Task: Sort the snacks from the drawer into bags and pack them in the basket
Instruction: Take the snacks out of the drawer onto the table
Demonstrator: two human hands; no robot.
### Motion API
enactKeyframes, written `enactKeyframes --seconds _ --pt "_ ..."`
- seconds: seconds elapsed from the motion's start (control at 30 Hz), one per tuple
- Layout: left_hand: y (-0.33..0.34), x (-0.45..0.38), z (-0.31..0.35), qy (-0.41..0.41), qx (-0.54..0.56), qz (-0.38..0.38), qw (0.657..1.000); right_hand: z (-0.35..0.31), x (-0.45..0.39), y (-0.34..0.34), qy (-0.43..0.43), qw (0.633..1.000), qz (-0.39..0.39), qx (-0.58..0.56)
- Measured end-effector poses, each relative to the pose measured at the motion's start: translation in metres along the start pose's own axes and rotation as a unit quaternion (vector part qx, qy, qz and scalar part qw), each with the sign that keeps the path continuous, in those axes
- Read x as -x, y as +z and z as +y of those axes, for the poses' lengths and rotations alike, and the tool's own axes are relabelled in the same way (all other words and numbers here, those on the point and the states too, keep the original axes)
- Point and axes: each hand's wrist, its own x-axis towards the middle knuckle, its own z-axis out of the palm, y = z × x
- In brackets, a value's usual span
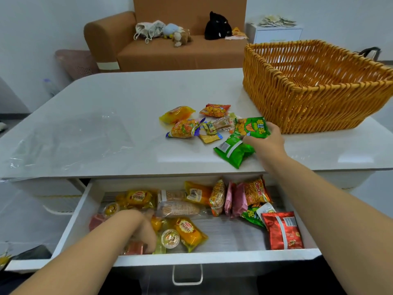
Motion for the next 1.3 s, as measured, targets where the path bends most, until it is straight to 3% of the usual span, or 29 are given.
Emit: enactKeyframes --seconds 0.07,0.13,0.27,0.33,0.47,0.6,0.7,0.77,1.0,1.3 --pt "0.005 -0.002 0.003 -0.018 0.026 -0.037 0.999 0.005 0.008 0.004 -0.086 0.987 -0.042 0.131" --pt "0.01 -0.005 0.002 -0.026 0.039 -0.017 0.999 0.015 0.014 0.008 -0.157 0.962 -0.046 0.217" --pt "0.019 -0.009 -0.004 -0.007 0.048 0.077 0.996 0.029 0.017 0.009 -0.309 0.889 0.082 0.327" --pt "0.021 -0.01 -0.005 0.004 0.059 0.086 0.995 0.029 0.02 0.007 -0.37 0.864 0.082 0.331" --pt "0.022 -0.016 -0.008 0.029 0.1 0.105 0.989 0.031 0.029 0.013 -0.362 0.848 -0.083 0.377" --pt "0.027 -0.021 -0.005 0.038 0.111 0.142 0.983 0.029 0.03 0.027 -0.366 0.835 -0.135 0.387" --pt "0.029 -0.018 -0.003 0.027 0.13 0.118 0.984 0.028 0.03 0.036 -0.336 0.781 -0.182 0.494" --pt "0.03 -0.019 0.0 0.019 0.097 0.118 0.988 0.028 0.031 0.039 -0.33 0.758 -0.197 0.527" --pt "0.028 -0.024 0.007 -0.049 -0.002 0.086 0.995 0.028 0.031 0.038 -0.322 0.752 -0.207 0.537" --pt "0.023 -0.014 -0.001 -0.006 -0.01 0.107 0.994 0.02 0.035 0.038 -0.301 0.75 -0.224 0.544"
